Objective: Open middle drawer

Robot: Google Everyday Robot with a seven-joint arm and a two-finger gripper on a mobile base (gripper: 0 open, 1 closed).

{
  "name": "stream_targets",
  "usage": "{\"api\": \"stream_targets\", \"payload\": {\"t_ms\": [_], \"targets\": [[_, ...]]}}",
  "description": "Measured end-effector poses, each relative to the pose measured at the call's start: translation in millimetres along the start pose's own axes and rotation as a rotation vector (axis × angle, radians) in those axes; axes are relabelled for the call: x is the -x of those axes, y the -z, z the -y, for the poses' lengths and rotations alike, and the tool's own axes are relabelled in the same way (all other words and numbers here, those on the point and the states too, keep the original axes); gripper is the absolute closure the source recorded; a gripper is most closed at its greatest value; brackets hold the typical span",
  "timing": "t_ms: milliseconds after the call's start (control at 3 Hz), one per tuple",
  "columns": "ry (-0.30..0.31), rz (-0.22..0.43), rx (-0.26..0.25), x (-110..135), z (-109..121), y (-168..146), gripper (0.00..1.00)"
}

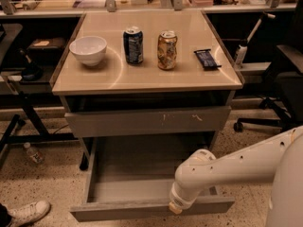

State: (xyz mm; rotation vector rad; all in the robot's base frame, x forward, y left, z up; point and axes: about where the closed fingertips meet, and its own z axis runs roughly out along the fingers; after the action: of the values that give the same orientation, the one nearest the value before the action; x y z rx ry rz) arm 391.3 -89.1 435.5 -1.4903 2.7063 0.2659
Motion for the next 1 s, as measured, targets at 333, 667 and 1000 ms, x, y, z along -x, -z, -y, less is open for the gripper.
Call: {"api": "stream_targets", "payload": {"t_ms": [333,667,1000], "targets": [[-0.012,0.002,-0.001,-4.6,-3.0,-0.2,1.00],[-0.036,0.005,0.000,-13.6,-9.1,0.2,1.00],[-0.064,0.009,0.002,-21.8,-15.6,0.5,1.00]]}}
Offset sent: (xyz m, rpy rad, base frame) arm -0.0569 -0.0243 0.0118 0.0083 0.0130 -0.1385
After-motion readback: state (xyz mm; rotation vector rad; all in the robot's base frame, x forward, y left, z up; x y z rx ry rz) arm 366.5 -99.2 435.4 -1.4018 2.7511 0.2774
